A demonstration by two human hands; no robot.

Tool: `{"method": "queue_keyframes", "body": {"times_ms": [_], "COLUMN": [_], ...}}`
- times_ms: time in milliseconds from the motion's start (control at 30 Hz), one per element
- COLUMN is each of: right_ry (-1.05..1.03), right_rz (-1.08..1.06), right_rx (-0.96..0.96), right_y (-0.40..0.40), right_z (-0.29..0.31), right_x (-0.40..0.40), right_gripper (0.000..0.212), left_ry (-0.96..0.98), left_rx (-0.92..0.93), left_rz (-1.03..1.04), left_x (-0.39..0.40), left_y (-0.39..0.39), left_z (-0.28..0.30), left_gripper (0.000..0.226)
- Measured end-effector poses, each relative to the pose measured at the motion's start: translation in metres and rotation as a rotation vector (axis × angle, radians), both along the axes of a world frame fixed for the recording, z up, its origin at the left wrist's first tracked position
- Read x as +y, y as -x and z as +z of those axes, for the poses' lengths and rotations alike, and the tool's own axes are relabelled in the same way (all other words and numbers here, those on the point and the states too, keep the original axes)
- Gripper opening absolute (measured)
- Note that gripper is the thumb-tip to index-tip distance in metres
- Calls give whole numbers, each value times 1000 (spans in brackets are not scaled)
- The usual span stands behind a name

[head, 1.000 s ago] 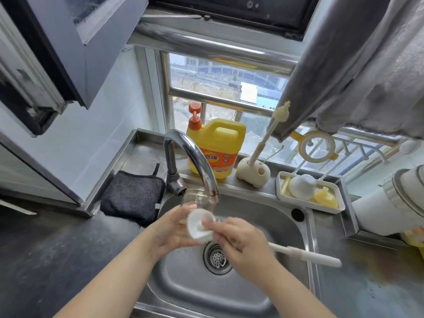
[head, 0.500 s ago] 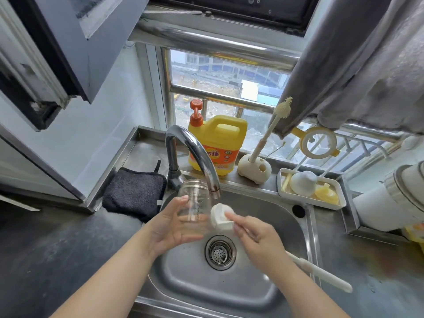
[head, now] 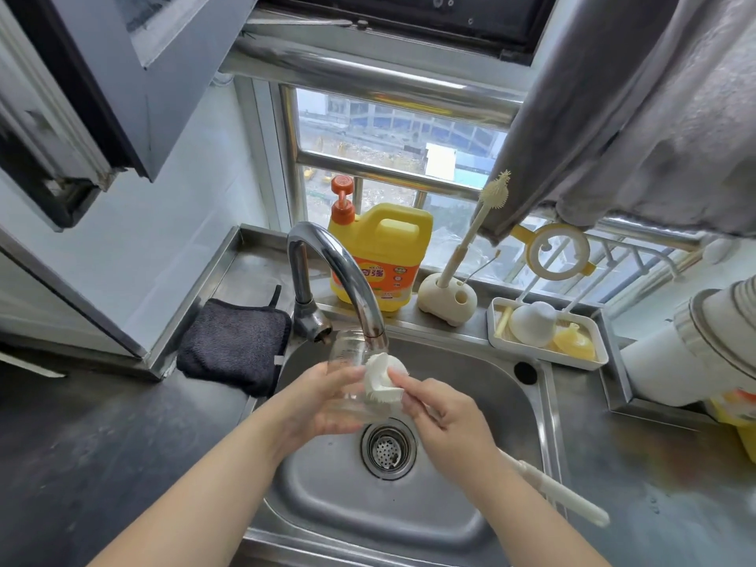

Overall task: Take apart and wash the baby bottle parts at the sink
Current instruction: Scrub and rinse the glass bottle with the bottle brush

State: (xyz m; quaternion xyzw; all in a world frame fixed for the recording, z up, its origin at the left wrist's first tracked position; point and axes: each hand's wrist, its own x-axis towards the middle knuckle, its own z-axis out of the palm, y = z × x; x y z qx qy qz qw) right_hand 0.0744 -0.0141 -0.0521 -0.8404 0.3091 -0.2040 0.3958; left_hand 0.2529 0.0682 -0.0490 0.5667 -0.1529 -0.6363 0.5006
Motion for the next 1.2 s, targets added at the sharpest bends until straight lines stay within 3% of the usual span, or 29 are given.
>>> {"method": "queue_keyframes", "body": {"times_ms": [167, 333, 467, 567, 633, 700, 800, 967, 1067, 1200], "right_ry": [115, -24, -19, -44, -80, -106, -92, -39, -81, -19], "right_rz": [93, -104, 3, 16, -65, -132, -59, 13, -106, 24], "right_rx": [63, 85, 0, 41, 48, 11, -43, 56, 20, -46], "right_y": [10, -3, -13, 4, 6, -2, -19, 6, 1, -24], "right_z": [4, 3, 6, -5, -9, -5, 6, -8, -6, 8], "right_x": [-1, -27, -8, -2, -12, -22, -18, -9, -23, -8], "right_gripper": [39, 43, 39, 35, 45, 52, 40, 34, 53, 38], "left_ry": [-14, 24, 12, 24, 14, -10, -28, -83, -81, -26], "left_rx": [140, 106, 128, 154, 151, 148, 178, 189, 219, 242], "left_rz": [126, 41, 122, 165, 120, 107, 134, 192, 163, 127], "left_x": [2, -1, -4, 1, 2, -1, -7, -2, -1, -4], "left_y": [-9, -3, -7, -11, -5, 3, -1, -14, -7, -6], "left_z": [-8, -6, -6, -7, -6, -6, -5, -15, -18, -15], "left_gripper": [88, 78, 69, 50, 33, 44, 61, 75, 75, 68]}}
